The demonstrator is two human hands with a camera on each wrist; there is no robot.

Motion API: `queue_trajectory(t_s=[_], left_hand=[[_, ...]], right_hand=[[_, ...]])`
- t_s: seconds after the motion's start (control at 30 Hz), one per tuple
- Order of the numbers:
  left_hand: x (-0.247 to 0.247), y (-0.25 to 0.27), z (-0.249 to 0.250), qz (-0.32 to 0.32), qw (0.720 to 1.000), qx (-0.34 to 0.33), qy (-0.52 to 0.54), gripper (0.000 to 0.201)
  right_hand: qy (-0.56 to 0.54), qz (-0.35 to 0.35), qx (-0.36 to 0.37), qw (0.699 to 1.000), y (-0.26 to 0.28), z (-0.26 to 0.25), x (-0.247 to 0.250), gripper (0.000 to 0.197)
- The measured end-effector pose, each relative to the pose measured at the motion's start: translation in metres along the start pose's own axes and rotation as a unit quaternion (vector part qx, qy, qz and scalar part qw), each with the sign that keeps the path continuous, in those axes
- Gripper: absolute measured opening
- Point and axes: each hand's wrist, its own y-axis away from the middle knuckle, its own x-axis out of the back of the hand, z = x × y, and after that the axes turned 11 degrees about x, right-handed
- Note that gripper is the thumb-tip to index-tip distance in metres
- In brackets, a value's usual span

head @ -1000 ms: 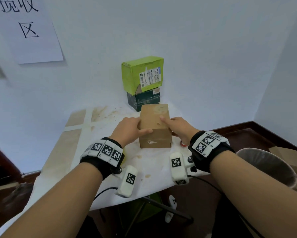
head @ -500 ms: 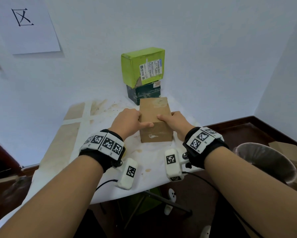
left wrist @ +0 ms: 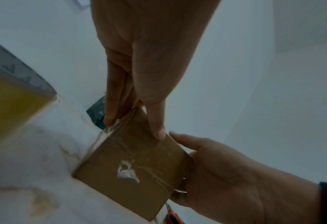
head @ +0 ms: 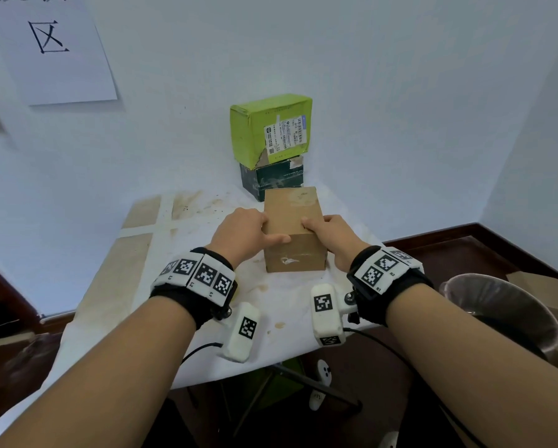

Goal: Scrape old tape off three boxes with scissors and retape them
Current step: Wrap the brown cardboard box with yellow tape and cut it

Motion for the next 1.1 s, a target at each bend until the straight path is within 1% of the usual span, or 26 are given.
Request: queue_trajectory(t_s=[0.23, 0.37, 0.47, 0.5, 0.53, 0.57, 0.63, 0.67, 0.73, 0.77, 0.8, 0.83, 0.87, 0.93, 0.97, 1.03, 1.07, 1.1], left_hand=[[-0.001, -0.001, 0.0, 0.002, 1.0, -0.006, 0.0, 0.058], [-0.001, -0.001, -0.001, 0.004, 1.0, -0.007, 0.004, 0.058], [-0.002, 0.0, -0.001, 0.002, 1.0, -0.007, 0.006, 0.057], [-0.001, 0.0, -0.001, -0.001, 1.0, -0.006, 0.008, 0.057], [-0.001, 0.0, -0.002, -0.01, 1.0, -0.007, 0.008, 0.057], [0.001, 0.001, -0.002, -0.025, 1.0, -0.01, 0.008, 0.058], [0.007, 0.002, -0.005, -0.054, 0.998, -0.017, 0.041, 0.061], [0.013, 0.003, -0.009, -0.055, 0.996, -0.01, 0.074, 0.062], [0.025, 0.004, -0.02, -0.022, 0.992, 0.029, 0.121, 0.058], [0.029, 0.005, -0.027, -0.006, 0.992, 0.049, 0.113, 0.052], [0.032, 0.005, -0.035, -0.005, 0.994, 0.066, 0.085, 0.049], [0.033, 0.007, -0.042, -0.022, 0.996, 0.08, 0.045, 0.052], [0.033, 0.009, -0.046, -0.052, 0.995, 0.089, 0.001, 0.058], [0.03, 0.019, -0.046, -0.131, 0.983, 0.104, -0.072, 0.068], [0.028, 0.025, -0.044, -0.174, 0.974, 0.103, -0.1, 0.069], [0.026, 0.037, -0.039, -0.258, 0.953, 0.078, -0.14, 0.064], [0.025, 0.041, -0.039, -0.283, 0.945, 0.062, -0.149, 0.057], [0.026, 0.044, -0.041, -0.292, 0.943, 0.051, -0.149, 0.049]], right_hand=[[0.019, 0.003, -0.001, 1.0, 0.008, -0.006, 0.001, 0.05], [0.056, 0.01, 0.005, 0.998, 0.006, -0.01, 0.0, 0.067], [0.078, 0.02, 0.006, 0.997, -0.004, 0.001, 0.003, 0.089], [0.079, 0.024, 0.01, 0.997, -0.012, 0.01, 0.005, 0.091], [0.078, 0.027, 0.015, 0.997, -0.016, 0.014, 0.006, 0.088], [0.083, 0.03, 0.016, 0.996, -0.009, 0.008, 0.006, 0.08], [0.084, 0.034, 0.02, 0.996, 0.012, -0.01, 0.006, 0.06], [0.079, 0.034, 0.022, 0.996, 0.018, -0.017, 0.007, 0.049], [0.075, 0.046, 0.029, 0.996, 0.019, -0.021, 0.012, 0.034], [0.078, 0.056, 0.038, 0.995, 0.018, -0.023, 0.015, 0.03], [0.082, 0.065, 0.053, 0.993, 0.018, -0.024, 0.017, 0.027], [0.081, 0.074, 0.068, 0.992, 0.017, -0.025, 0.018, 0.028], [0.082, 0.079, 0.08, 0.99, 0.017, -0.026, 0.018, 0.03], [0.081, 0.082, 0.092, 0.989, 0.018, -0.03, 0.015, 0.034], [0.08, 0.084, 0.095, 0.989, 0.019, -0.031, 0.014, 0.034], [0.079, 0.089, 0.103, 0.987, 0.022, -0.034, 0.011, 0.033], [0.077, 0.093, 0.11, 0.987, 0.023, -0.035, 0.01, 0.032], [0.075, 0.096, 0.117, 0.986, 0.024, -0.037, 0.008, 0.031]])
